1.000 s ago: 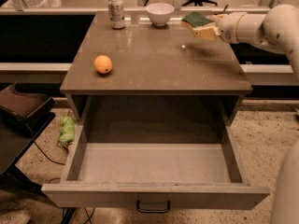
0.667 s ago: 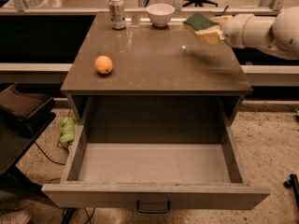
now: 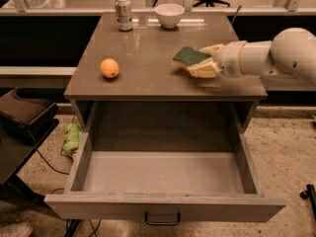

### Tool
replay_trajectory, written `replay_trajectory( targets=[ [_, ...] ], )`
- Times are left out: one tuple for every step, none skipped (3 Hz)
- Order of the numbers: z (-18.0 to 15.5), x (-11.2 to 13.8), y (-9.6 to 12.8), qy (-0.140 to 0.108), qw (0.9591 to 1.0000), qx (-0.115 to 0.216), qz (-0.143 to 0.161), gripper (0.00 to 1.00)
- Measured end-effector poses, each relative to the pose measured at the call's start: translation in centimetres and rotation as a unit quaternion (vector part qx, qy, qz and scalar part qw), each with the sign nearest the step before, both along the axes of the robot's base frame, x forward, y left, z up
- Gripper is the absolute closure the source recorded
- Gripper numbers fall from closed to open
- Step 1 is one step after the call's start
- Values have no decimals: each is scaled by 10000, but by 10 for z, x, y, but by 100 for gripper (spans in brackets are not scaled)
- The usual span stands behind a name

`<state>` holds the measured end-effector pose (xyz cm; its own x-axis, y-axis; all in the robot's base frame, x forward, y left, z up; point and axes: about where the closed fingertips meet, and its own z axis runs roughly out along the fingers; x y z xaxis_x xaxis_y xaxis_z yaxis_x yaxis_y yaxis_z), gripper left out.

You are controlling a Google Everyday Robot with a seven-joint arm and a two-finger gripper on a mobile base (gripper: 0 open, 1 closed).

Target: Move sponge near orange

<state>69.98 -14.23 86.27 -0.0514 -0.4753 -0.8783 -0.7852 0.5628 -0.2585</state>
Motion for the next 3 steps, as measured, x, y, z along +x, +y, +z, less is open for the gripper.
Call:
replay_trajectory(
  targets=[
    [-18,-26,42,245,9972,-127,692,100],
    [-9,-42,82,270,9895,-186,1404,100],
    [-1,-49,114,393,9808,-190,1902,100]
  ],
)
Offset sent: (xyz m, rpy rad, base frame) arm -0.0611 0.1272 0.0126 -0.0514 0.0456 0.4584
